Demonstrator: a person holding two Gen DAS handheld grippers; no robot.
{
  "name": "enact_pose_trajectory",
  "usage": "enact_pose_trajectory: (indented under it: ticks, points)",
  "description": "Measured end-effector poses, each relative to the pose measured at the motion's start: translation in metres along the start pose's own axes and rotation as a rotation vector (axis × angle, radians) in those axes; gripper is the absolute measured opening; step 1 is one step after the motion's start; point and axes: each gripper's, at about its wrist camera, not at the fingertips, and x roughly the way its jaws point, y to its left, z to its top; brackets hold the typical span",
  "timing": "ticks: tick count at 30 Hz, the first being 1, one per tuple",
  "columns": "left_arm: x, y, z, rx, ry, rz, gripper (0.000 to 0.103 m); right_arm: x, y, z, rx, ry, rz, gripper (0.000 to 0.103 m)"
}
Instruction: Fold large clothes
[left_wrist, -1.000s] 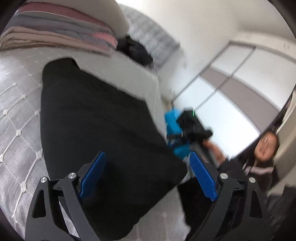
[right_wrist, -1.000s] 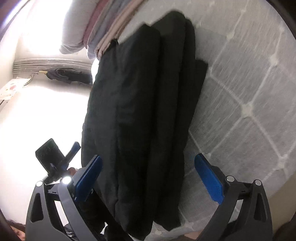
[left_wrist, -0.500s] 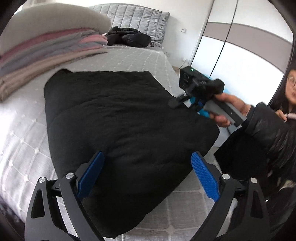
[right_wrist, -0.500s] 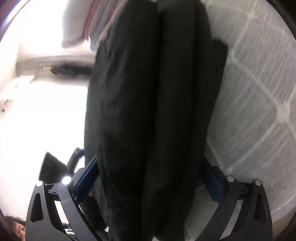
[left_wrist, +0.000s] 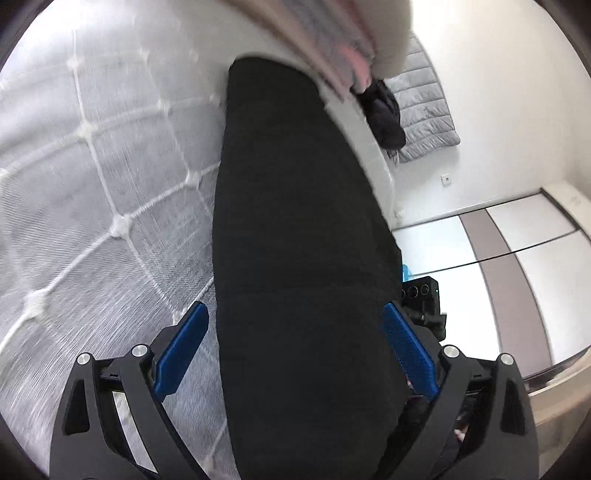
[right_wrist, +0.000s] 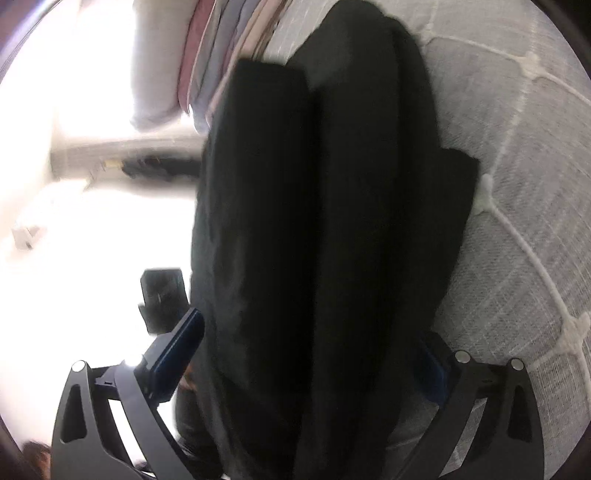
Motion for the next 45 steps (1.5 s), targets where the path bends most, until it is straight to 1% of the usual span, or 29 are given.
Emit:
enact_pose_trajectory:
  ticks: [3, 4, 7, 9, 10, 11, 12, 13, 16, 18, 19, 22, 24, 26, 27, 29, 30, 31, 32, 33, 34, 35, 36, 38, 39, 41, 42, 43, 45]
  points:
    - [0.025, 0.001, -0.001, -0.002, 0.091, -0.021, 0.092, 0.018, 0.013, 0.0, -0.074, 0.051, -0.075, 0.098]
    - [0.032, -0.002, -0.003, 0.016, 0.105, -0.01, 0.096, 0.021, 0.014, 0.001, -0.074, 0.057, -0.088, 0.098]
    - [0.044, -0.006, -0.003, 0.022, 0.122, -0.013, 0.096, 0.023, 0.01, 0.012, -0.02, 0.037, -0.028, 0.098]
    - [0.041, -0.01, -0.005, 0.04, 0.083, 0.009, 0.094, 0.028, 0.013, 0.016, -0.022, 0.022, 0.003, 0.098]
    - [0.039, -0.016, -0.007, 0.069, 0.057, 0.037, 0.087, 0.031, 0.017, 0.016, -0.043, 0.02, -0.01, 0.098]
    - [0.035, -0.027, -0.012, 0.114, 0.026, 0.081, 0.082, 0.035, 0.026, 0.015, -0.095, 0.016, -0.043, 0.098]
    - [0.031, -0.035, -0.016, 0.145, 0.0, 0.106, 0.075, 0.037, 0.031, 0.012, -0.125, 0.01, -0.052, 0.098]
    - [0.025, -0.046, -0.022, 0.187, -0.032, 0.139, 0.069, 0.037, 0.037, 0.011, -0.156, -0.006, -0.048, 0.097]
    - [0.004, -0.064, -0.027, 0.253, -0.093, 0.199, 0.064, 0.037, 0.057, 0.013, -0.23, -0.062, 0.025, 0.096]
    - [-0.02, -0.071, -0.019, 0.281, -0.131, 0.243, 0.063, 0.043, 0.074, 0.016, -0.276, -0.087, 0.072, 0.096]
    - [-0.03, -0.073, -0.015, 0.292, -0.147, 0.263, 0.063, 0.051, 0.085, 0.019, -0.3, -0.09, 0.089, 0.096]
    - [-0.082, -0.076, 0.0, 0.33, -0.215, 0.336, 0.063, 0.085, 0.121, 0.035, -0.354, -0.078, 0.15, 0.096]
    - [-0.115, -0.07, 0.01, 0.323, -0.256, 0.358, 0.064, 0.107, 0.133, 0.054, -0.349, -0.069, 0.212, 0.096]
    - [-0.14, -0.048, 0.024, 0.303, -0.265, 0.396, 0.067, 0.143, 0.138, 0.078, -0.297, -0.052, 0.227, 0.096]
    - [-0.147, -0.035, 0.028, 0.293, -0.256, 0.416, 0.07, 0.157, 0.136, 0.086, -0.275, -0.045, 0.214, 0.096]
    - [-0.141, 0.008, 0.044, 0.206, -0.211, 0.457, 0.077, 0.2, 0.115, 0.104, -0.173, -0.025, 0.104, 0.096]
    - [-0.136, 0.034, 0.047, 0.133, -0.195, 0.475, 0.086, 0.211, 0.105, 0.109, -0.13, -0.026, 0.063, 0.093]
    - [-0.136, 0.067, 0.049, 0.03, -0.196, 0.485, 0.097, 0.21, 0.102, 0.111, -0.124, -0.061, 0.07, 0.092]
    - [-0.14, 0.08, 0.047, 0.0, -0.199, 0.426, 0.097, 0.207, 0.102, 0.112, -0.102, -0.068, 0.089, 0.092]
    - [-0.147, 0.087, 0.047, -0.013, -0.199, 0.369, 0.097, 0.204, 0.101, 0.113, -0.078, -0.071, 0.07, 0.092]
    - [-0.157, 0.086, 0.047, -0.007, -0.208, 0.367, 0.096, 0.199, 0.102, 0.114, -0.072, -0.086, 0.023, 0.092]
    - [-0.163, 0.082, 0.046, 0.008, -0.231, 0.395, 0.096, 0.188, 0.108, 0.114, -0.099, -0.126, -0.066, 0.092]
    - [-0.173, 0.076, 0.043, 0.035, -0.274, 0.44, 0.096, 0.18, 0.112, 0.115, -0.119, -0.163, -0.117, 0.092]
    - [-0.189, 0.058, 0.035, 0.09, -0.378, 0.535, 0.096, 0.161, 0.141, 0.106, -0.209, -0.321, -0.248, 0.092]
    - [-0.196, 0.046, 0.03, 0.111, -0.446, 0.593, 0.096, 0.149, 0.165, 0.099, -0.312, -0.415, -0.262, 0.092]
    - [-0.197, 0.02, 0.024, 0.165, -0.522, 0.656, 0.096, 0.147, 0.203, 0.09, -0.447, -0.475, -0.248, 0.093]
    - [-0.182, -0.005, 0.03, 0.207, -0.524, 0.679, 0.096, 0.153, 0.224, 0.089, -0.516, -0.478, -0.245, 0.095]
    - [-0.175, -0.015, 0.029, 0.264, -0.519, 0.726, 0.096, 0.167, 0.242, 0.092, -0.57, -0.452, -0.24, 0.096]
    - [-0.159, -0.028, 0.033, 0.335, -0.494, 0.814, 0.096, 0.193, 0.252, 0.104, -0.586, -0.391, -0.218, 0.096]
